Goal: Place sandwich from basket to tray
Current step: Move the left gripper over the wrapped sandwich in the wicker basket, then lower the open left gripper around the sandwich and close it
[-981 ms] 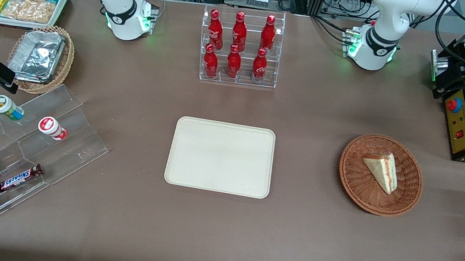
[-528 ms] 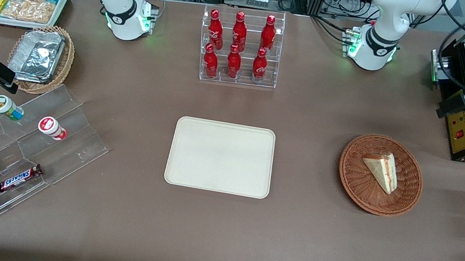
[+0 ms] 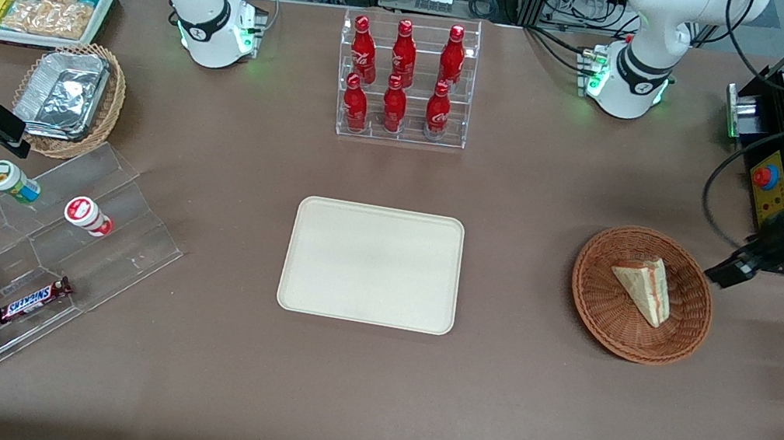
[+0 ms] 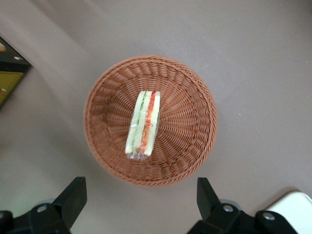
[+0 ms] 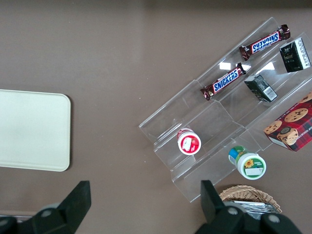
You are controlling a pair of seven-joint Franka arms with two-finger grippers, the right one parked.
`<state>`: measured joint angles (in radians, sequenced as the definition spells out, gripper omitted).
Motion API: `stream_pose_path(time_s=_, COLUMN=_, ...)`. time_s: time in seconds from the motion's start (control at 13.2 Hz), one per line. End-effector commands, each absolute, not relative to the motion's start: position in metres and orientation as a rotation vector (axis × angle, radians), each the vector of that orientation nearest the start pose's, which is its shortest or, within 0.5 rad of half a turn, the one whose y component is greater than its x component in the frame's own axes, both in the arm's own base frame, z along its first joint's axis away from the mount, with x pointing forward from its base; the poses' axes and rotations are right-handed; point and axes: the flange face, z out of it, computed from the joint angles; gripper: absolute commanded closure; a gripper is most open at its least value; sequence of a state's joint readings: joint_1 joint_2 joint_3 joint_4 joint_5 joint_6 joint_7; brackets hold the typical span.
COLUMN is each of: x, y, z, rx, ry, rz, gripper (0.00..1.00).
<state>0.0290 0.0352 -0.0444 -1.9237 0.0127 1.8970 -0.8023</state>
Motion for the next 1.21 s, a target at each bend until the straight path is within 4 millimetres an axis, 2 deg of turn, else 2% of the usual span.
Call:
stream_pose_path(time_s=0.0, x=0.55, y=-0.02, z=0.419, rx=-2.865, ry=-1.198, rz=0.045, gripper=0.0)
stream_pose_path(time_s=0.23, x=0.551, y=-0.02, z=0.374, rx=-2.859, ry=-1.218, rz=0.038, gripper=0.0)
stream_pose_path(time_s=0.53, x=0.538, y=-0.019, z=0.327, rx=-2.879, ry=-1.2, rz=-0.02, gripper=0.0)
stream_pose_path(time_s=0.68, x=0.529, y=-0.016, z=0.315, rx=-2.856, ry=-1.144, rz=-0.017, gripper=0.0)
stream_pose_path(time_s=1.13, x=0.507, y=-0.014, z=0.275, rx=-2.884, ry=-1.15, rz=-0.074, gripper=0.0)
